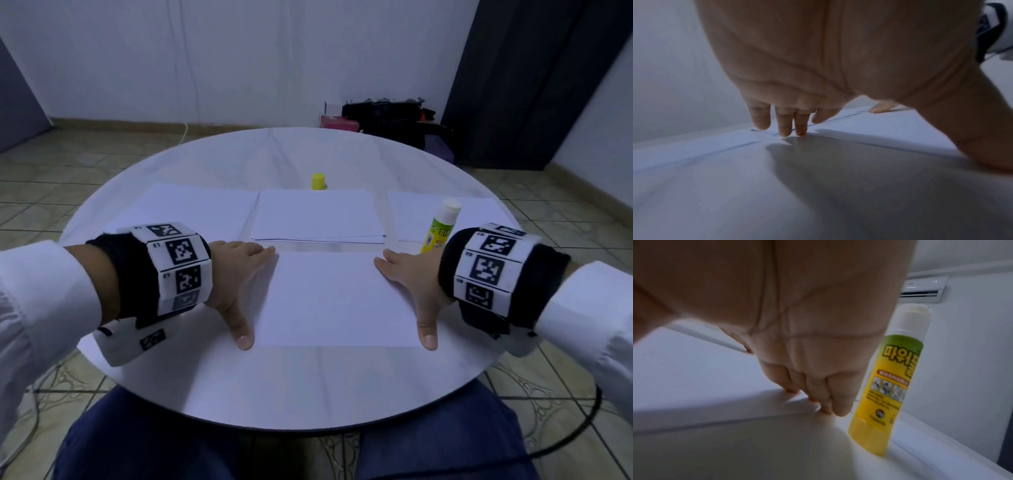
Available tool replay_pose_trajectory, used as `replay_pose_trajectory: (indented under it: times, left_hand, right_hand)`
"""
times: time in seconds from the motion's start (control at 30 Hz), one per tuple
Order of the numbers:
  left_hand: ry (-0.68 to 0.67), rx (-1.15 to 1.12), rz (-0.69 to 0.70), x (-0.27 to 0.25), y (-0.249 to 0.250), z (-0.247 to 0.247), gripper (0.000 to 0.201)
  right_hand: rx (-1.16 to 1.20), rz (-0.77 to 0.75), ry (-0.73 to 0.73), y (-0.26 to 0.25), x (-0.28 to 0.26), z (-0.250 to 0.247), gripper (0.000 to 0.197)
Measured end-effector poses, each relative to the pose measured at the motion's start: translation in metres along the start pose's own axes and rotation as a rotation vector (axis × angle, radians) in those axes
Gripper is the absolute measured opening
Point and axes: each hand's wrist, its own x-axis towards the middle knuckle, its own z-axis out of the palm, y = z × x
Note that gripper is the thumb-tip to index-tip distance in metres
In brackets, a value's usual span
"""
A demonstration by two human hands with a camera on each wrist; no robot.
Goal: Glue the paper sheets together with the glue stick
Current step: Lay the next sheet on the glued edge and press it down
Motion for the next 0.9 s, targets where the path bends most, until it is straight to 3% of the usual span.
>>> replay_pose_trajectory:
  times: [0.2, 0.4, 0.5, 0.63, 0.7, 0.77, 0.9]
  left_hand:
    - [0.026, -0.305, -0.036, 0.004, 0.002, -0.005, 0.140]
    - [0.022, -0.652, -0.038, 0.000, -0.009, -0.013, 0.119]
    - [0.079, -0.946, -0.024, -0.004, -0.008, -0.008, 0.117]
    - [0.250, -1.490, -0.135, -0.016, 0.003, 0.005, 0.073]
    - [0.211, -1.528, -0.097, -0.021, 0.004, 0.013, 0.047]
    - [0.158, -1.438, -0.024, -0.024, 0.004, 0.019, 0.033]
    - [0.250, -1.328, -0.030, -0.029, -0.002, 0.024, 0.034]
  right_hand:
    - [-0.043, 0.020, 0.010, -0.008, -0.003, -0.007, 0.131]
    - [-0.011, 0.017, -0.002, -0.007, -0.006, -0.007, 0.134]
    - [-0.003, 0.009, 0.007, -0.007, -0.006, -0.007, 0.132]
    - [0.079, 0.003, 0.012, -0.003, -0.009, -0.003, 0.132]
    - [0.131, -0.001, 0.036, 0.000, -0.011, 0.001, 0.132]
    - [0.184, -0.006, 0.075, 0.001, -0.014, 0.005, 0.128]
    - [0.296, -0.025, 0.168, 0.000, -0.017, 0.014, 0.088]
